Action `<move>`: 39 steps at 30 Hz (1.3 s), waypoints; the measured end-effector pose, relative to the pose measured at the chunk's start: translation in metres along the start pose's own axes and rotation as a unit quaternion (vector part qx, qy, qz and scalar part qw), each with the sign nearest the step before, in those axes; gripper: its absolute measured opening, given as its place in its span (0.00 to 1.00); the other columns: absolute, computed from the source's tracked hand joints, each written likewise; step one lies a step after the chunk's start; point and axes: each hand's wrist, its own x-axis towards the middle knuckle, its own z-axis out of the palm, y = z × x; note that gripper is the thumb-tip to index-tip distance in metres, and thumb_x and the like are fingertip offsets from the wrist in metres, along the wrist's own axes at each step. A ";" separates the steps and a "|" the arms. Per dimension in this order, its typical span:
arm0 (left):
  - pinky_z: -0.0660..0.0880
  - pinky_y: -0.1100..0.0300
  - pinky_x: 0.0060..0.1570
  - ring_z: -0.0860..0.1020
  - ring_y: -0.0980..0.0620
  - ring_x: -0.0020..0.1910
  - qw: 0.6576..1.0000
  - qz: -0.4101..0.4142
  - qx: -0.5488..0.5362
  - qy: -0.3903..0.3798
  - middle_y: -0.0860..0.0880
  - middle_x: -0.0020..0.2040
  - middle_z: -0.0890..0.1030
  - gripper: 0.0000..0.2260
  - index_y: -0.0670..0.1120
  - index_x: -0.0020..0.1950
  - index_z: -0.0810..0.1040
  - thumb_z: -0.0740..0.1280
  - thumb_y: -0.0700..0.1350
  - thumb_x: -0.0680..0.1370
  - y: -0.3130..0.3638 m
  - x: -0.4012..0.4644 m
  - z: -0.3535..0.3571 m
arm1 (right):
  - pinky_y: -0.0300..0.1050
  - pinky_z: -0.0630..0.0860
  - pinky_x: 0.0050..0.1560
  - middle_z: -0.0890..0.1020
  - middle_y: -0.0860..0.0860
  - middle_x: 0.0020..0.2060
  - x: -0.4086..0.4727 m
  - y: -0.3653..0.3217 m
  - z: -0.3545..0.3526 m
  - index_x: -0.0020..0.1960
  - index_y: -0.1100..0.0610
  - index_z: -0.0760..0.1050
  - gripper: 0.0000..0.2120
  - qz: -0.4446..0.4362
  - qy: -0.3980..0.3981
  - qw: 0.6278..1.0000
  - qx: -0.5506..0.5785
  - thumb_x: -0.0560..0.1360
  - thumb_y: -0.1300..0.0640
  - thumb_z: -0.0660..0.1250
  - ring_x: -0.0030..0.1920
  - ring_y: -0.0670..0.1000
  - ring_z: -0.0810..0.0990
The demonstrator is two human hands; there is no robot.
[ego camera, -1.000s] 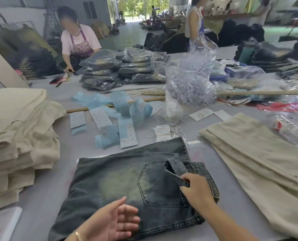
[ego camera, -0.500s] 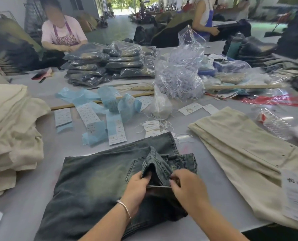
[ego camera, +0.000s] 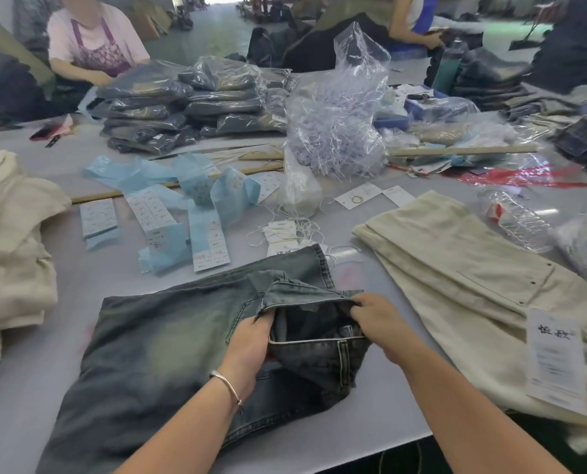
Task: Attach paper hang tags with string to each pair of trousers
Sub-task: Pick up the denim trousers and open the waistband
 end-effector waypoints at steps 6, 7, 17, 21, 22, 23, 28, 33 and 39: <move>0.68 0.56 0.39 0.73 0.50 0.37 0.999 0.015 0.045 -0.004 0.43 0.35 0.76 0.12 0.41 0.42 0.78 0.65 0.48 0.80 -0.008 0.001 -0.007 | 0.34 0.66 0.24 0.77 0.56 0.29 0.009 0.000 0.012 0.36 0.61 0.76 0.11 0.108 -0.013 0.965 0.238 0.77 0.62 0.65 0.26 0.51 0.76; 0.67 0.57 0.39 0.72 0.50 0.38 0.999 0.016 0.049 -0.004 0.42 0.37 0.75 0.11 0.42 0.44 0.78 0.65 0.49 0.79 -0.008 0.001 -0.010 | 0.34 0.68 0.23 0.80 0.55 0.29 0.010 -0.002 0.012 0.36 0.60 0.77 0.10 0.120 -0.019 0.954 0.275 0.76 0.61 0.67 0.25 0.50 0.78; 0.70 0.61 0.37 0.73 0.49 0.37 0.990 0.044 0.134 0.002 0.44 0.34 0.77 0.18 0.40 0.44 0.81 0.64 0.54 0.79 0.024 0.012 -0.018 | 0.50 0.78 0.50 0.85 0.53 0.41 0.016 -0.021 0.013 0.49 0.52 0.82 0.09 -0.161 -0.023 0.980 0.112 0.71 0.63 0.74 0.43 0.51 0.82; 0.64 0.57 0.30 0.67 0.49 0.24 0.963 0.107 0.243 0.033 0.49 0.23 0.68 0.26 0.47 0.26 0.66 0.64 0.63 0.76 0.039 0.010 -0.022 | 0.46 0.76 0.43 0.83 0.51 0.34 0.015 -0.030 0.017 0.40 0.58 0.81 0.06 -0.153 -0.056 0.966 0.201 0.75 0.64 0.69 0.37 0.49 0.79; 0.63 0.56 0.30 0.68 0.50 0.25 0.936 0.157 0.309 0.056 0.51 0.23 0.69 0.24 0.47 0.28 0.65 0.65 0.62 0.76 0.040 0.010 -0.024 | 0.44 0.74 0.42 0.81 0.51 0.34 0.014 -0.033 0.018 0.41 0.59 0.79 0.06 -0.150 -0.065 0.962 0.218 0.76 0.64 0.67 0.36 0.48 0.77; 0.64 0.56 0.31 0.70 0.51 0.26 0.900 0.215 0.369 0.084 0.54 0.25 0.70 0.20 0.48 0.32 0.68 0.66 0.59 0.76 0.040 0.011 -0.025 | 0.42 0.73 0.41 0.80 0.51 0.34 0.013 -0.036 0.019 0.41 0.59 0.77 0.06 -0.148 -0.072 0.959 0.231 0.77 0.64 0.66 0.36 0.48 0.76; 0.72 0.59 0.33 0.73 0.52 0.36 0.802 0.428 0.395 0.131 0.52 0.42 0.74 0.15 0.46 0.45 0.72 0.72 0.32 0.66 0.030 0.003 -0.026 | 0.36 0.71 0.36 0.77 0.50 0.32 0.010 -0.044 0.023 0.39 0.58 0.75 0.10 -0.143 -0.097 0.944 0.280 0.79 0.62 0.64 0.34 0.46 0.73; 0.72 0.60 0.47 0.76 0.49 0.51 0.736 0.523 0.407 0.137 0.44 0.58 0.74 0.11 0.43 0.35 0.76 0.72 0.28 0.65 0.023 0.002 -0.032 | 0.37 0.75 0.35 0.80 0.51 0.31 0.009 -0.049 0.020 0.38 0.58 0.76 0.12 -0.080 -0.162 0.889 0.420 0.80 0.62 0.61 0.32 0.47 0.76; 0.67 0.72 0.39 0.73 0.62 0.38 0.924 0.294 0.242 0.024 0.53 0.42 0.76 0.10 0.49 0.37 0.85 0.70 0.36 0.73 0.037 -0.008 -0.021 | 0.40 0.77 0.42 0.81 0.55 0.37 0.001 -0.053 0.017 0.44 0.60 0.76 0.04 -0.109 -0.185 0.877 0.430 0.75 0.67 0.66 0.37 0.50 0.79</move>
